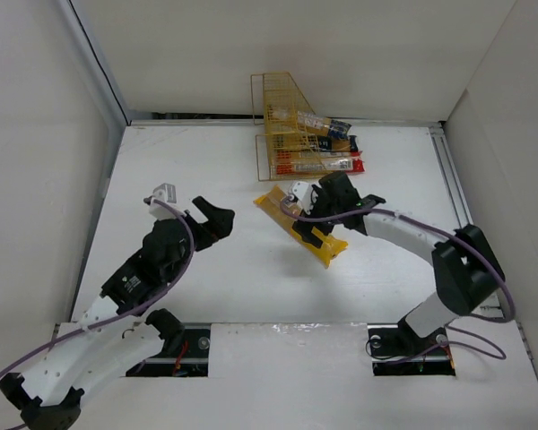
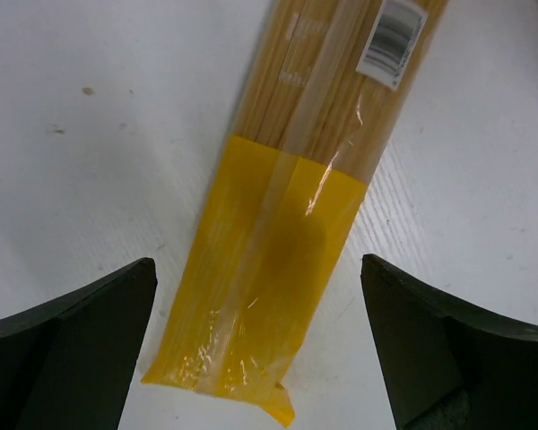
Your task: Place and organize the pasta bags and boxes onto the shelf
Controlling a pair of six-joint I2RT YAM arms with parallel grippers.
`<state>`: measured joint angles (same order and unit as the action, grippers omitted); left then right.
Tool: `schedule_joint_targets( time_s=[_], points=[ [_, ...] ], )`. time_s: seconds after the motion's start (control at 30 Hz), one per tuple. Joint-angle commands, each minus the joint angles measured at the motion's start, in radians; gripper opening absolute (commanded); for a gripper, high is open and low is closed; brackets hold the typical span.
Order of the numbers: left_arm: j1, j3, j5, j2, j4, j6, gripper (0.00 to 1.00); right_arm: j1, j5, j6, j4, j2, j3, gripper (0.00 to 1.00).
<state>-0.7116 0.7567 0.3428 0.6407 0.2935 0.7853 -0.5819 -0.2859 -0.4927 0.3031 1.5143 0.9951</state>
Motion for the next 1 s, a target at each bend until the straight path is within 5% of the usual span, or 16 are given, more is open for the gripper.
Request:
schedule_joint_targets(
  time_s=[0.0, 0.47, 0.57, 0.6, 0.67, 0.7, 0.77, 0.97],
  points=[
    [0.011, -0.034, 0.114, -0.042, 0.171, 0.083, 1.00, -0.009, 0.053, 0.025, 0.007, 0.091, 0.079, 1.00],
    [0.011, -0.025, 0.165, -0.007, 0.193, 0.100, 1.00, -0.006, 0.117, 0.074, 0.038, 0.219, -0.013, 1.00],
    [0.011, -0.016, 0.174, 0.020, 0.193, 0.100, 1.00, -0.006, 0.079, 0.074, 0.014, 0.234, -0.026, 0.91],
    [0.011, -0.016, 0.174, 0.020, 0.193, 0.100, 1.00, -0.006, 0.065, 0.062, 0.002, 0.248, -0.026, 0.87],
    [0.011, -0.005, 0.174, 0.040, 0.182, 0.091, 1.00, -0.006, 0.027, 0.051, -0.007, 0.262, -0.013, 0.58],
    [0.011, -0.005, 0.183, 0.040, 0.182, 0.091, 1.00, -0.006, 0.016, 0.033, -0.007, 0.273, -0.003, 0.25],
    [0.011, 0.004, 0.183, 0.050, 0.182, 0.091, 1.00, -0.006, 0.027, 0.022, -0.007, 0.259, 0.011, 0.00],
    [0.011, 0.004, 0.202, 0.050, 0.182, 0.091, 1.00, 0.008, 0.201, -0.046, -0.030, -0.084, -0.018, 0.00]
  ],
)
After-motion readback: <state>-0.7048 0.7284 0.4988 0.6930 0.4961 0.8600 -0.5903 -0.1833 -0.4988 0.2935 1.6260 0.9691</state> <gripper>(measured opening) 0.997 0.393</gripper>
